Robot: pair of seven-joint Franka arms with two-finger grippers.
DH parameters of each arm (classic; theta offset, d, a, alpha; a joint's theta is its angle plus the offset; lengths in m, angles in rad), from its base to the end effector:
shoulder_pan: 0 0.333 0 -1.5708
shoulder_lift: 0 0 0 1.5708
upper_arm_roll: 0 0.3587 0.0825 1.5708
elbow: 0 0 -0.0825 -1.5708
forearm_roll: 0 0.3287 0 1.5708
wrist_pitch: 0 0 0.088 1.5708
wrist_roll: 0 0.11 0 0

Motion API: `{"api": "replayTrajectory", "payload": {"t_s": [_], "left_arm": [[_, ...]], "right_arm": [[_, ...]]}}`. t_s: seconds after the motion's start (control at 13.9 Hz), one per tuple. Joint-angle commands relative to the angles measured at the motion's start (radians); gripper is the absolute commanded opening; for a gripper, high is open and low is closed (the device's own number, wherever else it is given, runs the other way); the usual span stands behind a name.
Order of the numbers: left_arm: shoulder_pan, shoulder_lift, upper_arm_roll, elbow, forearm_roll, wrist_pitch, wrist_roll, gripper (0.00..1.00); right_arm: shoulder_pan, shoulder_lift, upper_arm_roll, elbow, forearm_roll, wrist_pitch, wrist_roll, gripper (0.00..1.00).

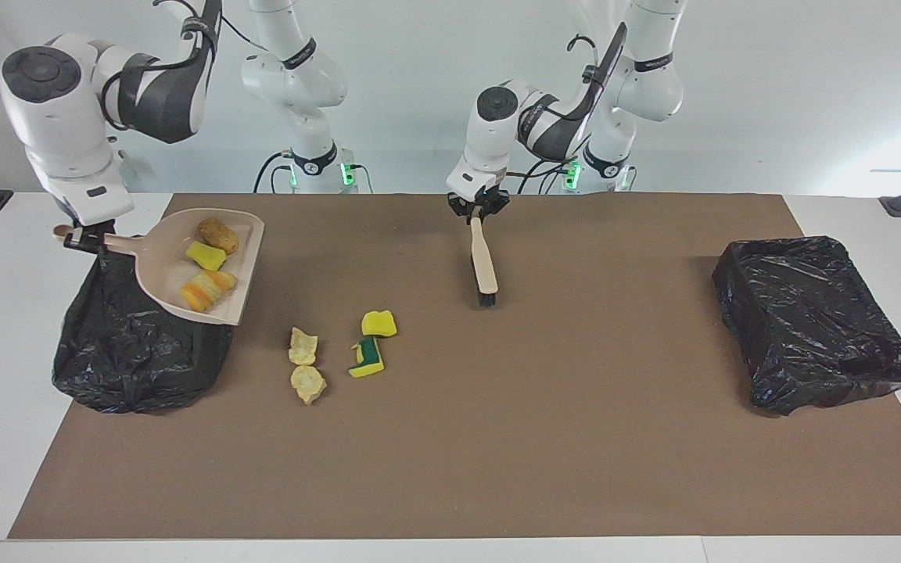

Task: Sweep and dump trash in bin
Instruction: 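Carry the dustpan to the nearer bin and tip it with the right gripper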

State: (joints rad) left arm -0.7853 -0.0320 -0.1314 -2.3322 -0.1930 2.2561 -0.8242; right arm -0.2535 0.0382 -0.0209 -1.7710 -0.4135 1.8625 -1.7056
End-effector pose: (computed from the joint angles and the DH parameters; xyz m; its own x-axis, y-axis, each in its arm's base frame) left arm 0.2718 -0.3643 0.4231 0.9901 0.0292 -0.1376 0.0371 -0.9978 0.0557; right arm 0.5019 -0.1745 0.5923 0.0226 0.9199 -0.3916 0.9991 -0.0345 -0.0232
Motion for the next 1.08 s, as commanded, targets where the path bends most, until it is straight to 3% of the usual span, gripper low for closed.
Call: {"api": "replayTrajectory", "payload": {"t_s": [0.0, 0.14, 0.36, 0.43, 1.01], "left_arm": [[-0.025, 0.001, 0.015, -0.019, -0.014, 0.034, -0.007, 0.14], [-0.023, 0.001, 0.016, -0.019, -0.034, 0.033, -0.010, 0.73], [-0.019, 0.004, 0.016, -0.016, -0.034, 0.030, -0.015, 0.94], [-0.015, 0.007, 0.018, -0.009, -0.032, 0.022, -0.010, 1.00], [0.188, 0.000, 0.027, 0.149, -0.008, -0.045, 0.005, 1.00]], "right_arm": [[-0.087, 0.005, 0.015, -0.047, -0.083, 0.122, -0.043, 0.00], [-0.107, 0.028, 0.015, -0.057, -0.192, 0.199, -0.043, 0.00], [-0.104, 0.032, 0.013, -0.058, -0.312, 0.198, -0.028, 0.00], [-0.096, 0.031, 0.013, -0.058, -0.361, 0.192, -0.020, 0.00], [-0.026, -0.033, 0.015, -0.128, -0.634, 0.135, 0.213, 0.00]]}}
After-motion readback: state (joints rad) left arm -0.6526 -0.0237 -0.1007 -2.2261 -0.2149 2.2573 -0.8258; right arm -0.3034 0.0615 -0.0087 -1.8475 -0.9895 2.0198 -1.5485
